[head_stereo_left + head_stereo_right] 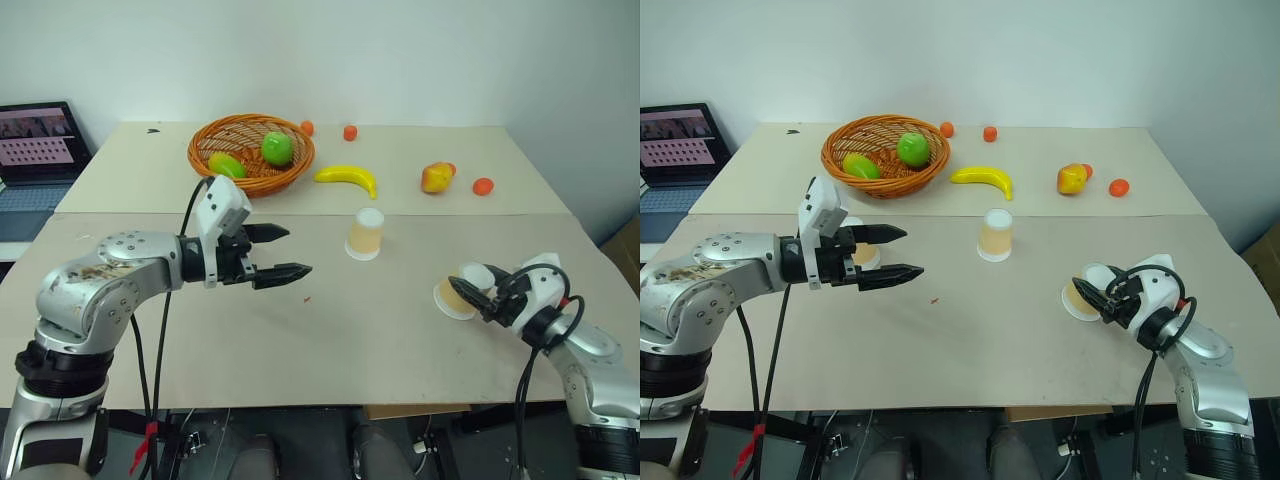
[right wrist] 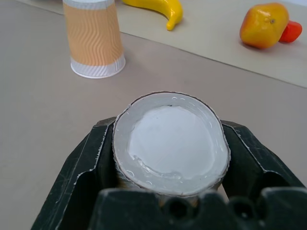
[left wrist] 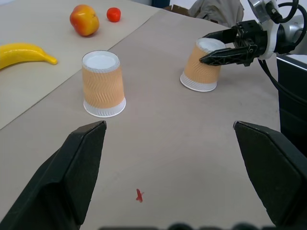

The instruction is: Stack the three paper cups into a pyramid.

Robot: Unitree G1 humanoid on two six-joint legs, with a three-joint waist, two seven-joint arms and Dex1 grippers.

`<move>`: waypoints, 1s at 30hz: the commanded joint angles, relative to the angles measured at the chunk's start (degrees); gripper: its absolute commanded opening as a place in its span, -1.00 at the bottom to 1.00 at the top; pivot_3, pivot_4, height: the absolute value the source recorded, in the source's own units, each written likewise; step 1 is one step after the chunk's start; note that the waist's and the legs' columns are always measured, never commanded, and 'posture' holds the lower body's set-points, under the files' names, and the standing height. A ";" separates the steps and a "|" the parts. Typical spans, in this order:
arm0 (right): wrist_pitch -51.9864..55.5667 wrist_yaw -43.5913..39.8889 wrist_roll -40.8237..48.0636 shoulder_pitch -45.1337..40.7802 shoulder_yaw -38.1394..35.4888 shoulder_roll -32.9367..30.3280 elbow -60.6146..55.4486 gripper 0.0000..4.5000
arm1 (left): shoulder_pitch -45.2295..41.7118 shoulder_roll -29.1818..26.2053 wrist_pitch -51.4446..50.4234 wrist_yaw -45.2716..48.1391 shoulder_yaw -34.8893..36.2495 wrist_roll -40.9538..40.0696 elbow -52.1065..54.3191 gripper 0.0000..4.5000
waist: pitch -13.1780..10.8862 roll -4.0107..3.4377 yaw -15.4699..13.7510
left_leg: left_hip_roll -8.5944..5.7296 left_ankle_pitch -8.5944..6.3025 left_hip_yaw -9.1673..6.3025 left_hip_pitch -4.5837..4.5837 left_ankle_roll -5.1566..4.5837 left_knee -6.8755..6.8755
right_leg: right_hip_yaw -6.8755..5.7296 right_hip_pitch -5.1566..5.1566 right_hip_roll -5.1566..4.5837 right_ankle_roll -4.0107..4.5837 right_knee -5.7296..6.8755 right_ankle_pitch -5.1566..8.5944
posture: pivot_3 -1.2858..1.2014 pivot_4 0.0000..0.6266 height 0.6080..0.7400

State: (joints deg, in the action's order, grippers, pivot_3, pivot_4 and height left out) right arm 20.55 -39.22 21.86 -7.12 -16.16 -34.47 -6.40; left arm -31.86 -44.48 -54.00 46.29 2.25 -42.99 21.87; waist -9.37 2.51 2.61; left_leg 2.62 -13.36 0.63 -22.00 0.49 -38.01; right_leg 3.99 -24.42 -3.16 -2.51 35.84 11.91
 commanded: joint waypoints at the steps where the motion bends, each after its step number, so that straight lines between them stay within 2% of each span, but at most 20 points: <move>1: 5.61 0.90 2.53 -4.39 2.90 -0.90 -8.67 0.17 | 0.74 -3.01 0.10 1.55 2.98 -0.60 1.63 1.00 | -0.01 -0.02 0.09 | 0.00 0.00 0.00 0.01 0.00 0.00 | 0.01 0.00 0.01 0.00 0.01 0.00 | 0.03 -0.52 0.92; 4: 9.43 2.17 3.57 -6.60 4.89 -0.34 -11.81 0.17 | 1.81 -4.93 0.10 2.68 3.52 -0.66 1.57 1.00 | -0.07 -0.09 0.12 | 0.03 0.00 -0.01 0.00 0.00 0.00 | 0.02 -0.05 0.04 0.02 0.03 0.00 | 0.03 -0.52 0.92; 7: 14.36 5.50 4.31 -14.47 11.61 4.85 -15.07 0.17 | 9.81 -9.82 5.63 5.49 4.28 5.10 -1.40 1.00 | -0.12 -0.16 0.51 | 0.06 0.00 0.01 0.03 0.00 0.02 | 0.04 -0.08 0.06 0.05 0.01 0.01 | 0.03 -0.52 0.92; 10: 17.16 6.94 4.20 -18.25 14.63 7.48 -15.47 0.17 | 13.66 -9.52 6.95 5.00 5.63 5.30 -0.55 1.00 | -0.26 -0.28 0.38 | 0.10 0.00 0.01 -0.05 0.00 0.04 | 0.02 -0.18 0.08 0.09 0.03 0.00 | 0.03 -0.52 0.92; 13: 19.26 9.16 3.84 -22.45 19.18 12.99 -13.77 0.17 | 17.14 -8.61 8.08 3.48 6.62 5.80 1.49 1.00 | -0.27 -0.27 -0.30 | 0.09 0.00 -0.02 -0.44 0.00 0.04 | -0.02 -0.59 0.07 0.14 0.11 -0.04 | 0.03 -0.52 0.92; 15: 19.34 10.07 2.50 -23.37 21.50 15.30 -12.43 0.17 | 16.48 -7.05 7.93 1.74 6.81 5.42 1.65 1.00 | -0.27 -0.27 -0.81 | 0.08 0.01 -0.04 -0.64 0.00 0.04 | -0.05 -0.74 0.05 0.45 0.12 -0.23 | 0.03 -0.52 0.92; 22: 18.63 8.88 -0.39 -22.54 30.55 19.13 -9.83 0.17 | 14.63 -4.58 7.95 -0.63 6.01 5.51 3.24 1.00 | -0.27 -0.27 -1.20 | 0.05 0.00 -0.06 -0.83 0.00 0.04 | -0.10 -0.87 0.02 0.49 0.03 -0.25 | 0.03 -0.52 0.92; 30: 17.51 8.24 -0.87 -21.96 30.25 20.87 -4.99 0.17 | 7.96 -2.77 3.94 -3.38 4.76 3.54 3.66 1.00 | -0.27 -0.27 -1.21 | 0.05 0.02 -0.12 -0.75 0.02 0.00 | -0.14 -0.81 0.04 0.49 0.13 -0.26 | 0.03 -0.52 0.92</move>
State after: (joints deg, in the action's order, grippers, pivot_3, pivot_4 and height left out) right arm 39.37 -30.68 20.95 -28.35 14.84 -14.27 -11.00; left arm -22.18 -47.31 -49.61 43.30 6.74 -38.49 23.77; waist -9.64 2.24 1.40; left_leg 2.67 -13.34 0.50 -22.75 0.51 -38.01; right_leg 3.85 -25.23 -3.10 -2.02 35.97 11.65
